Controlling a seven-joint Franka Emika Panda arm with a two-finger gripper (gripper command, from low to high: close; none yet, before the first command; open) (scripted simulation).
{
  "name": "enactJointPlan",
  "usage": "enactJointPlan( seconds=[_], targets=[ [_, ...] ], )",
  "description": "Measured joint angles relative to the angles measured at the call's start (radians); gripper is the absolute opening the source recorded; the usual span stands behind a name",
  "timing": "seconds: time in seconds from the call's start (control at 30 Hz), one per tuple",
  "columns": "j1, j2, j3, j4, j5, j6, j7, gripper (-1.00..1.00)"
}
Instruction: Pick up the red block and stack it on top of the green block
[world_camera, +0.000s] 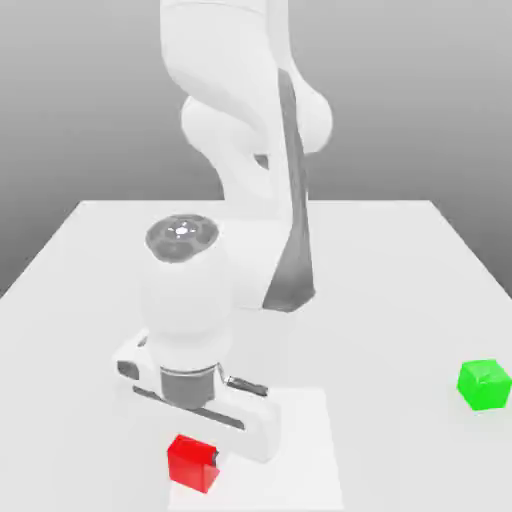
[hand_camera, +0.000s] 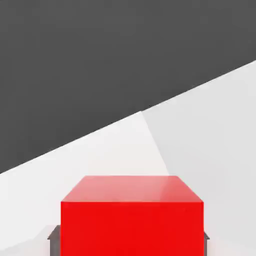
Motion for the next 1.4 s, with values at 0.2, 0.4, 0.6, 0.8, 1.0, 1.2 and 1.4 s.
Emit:
enactJointPlan(
  seconds=[0.2,0.4,0.6,0.8,1.0,1.2,1.4],
  targets=[
    [0.009,-0.174,0.007,-0.027,-0.007,-0.148,0.005,-1.00],
    [0.100,-0.205,0.095,-0.029,-0.039,-0.177,0.025,-1.00],
    [0.199,-0.225,0.190,-0.031,-0.061,-0.197,0.039,-1.00],
    [0.307,-0.244,0.283,-0.032,-0.070,-0.217,0.043,-1.00],
    [0.429,-0.264,0.366,-0.033,-0.066,-0.236,0.038,-1.00],
    [0.541,-0.267,0.429,-0.034,-0.069,-0.240,0.038,-1.00],
    [0.598,-0.105,0.349,-0.023,-0.224,-0.103,0.151,1.00]
  ],
)
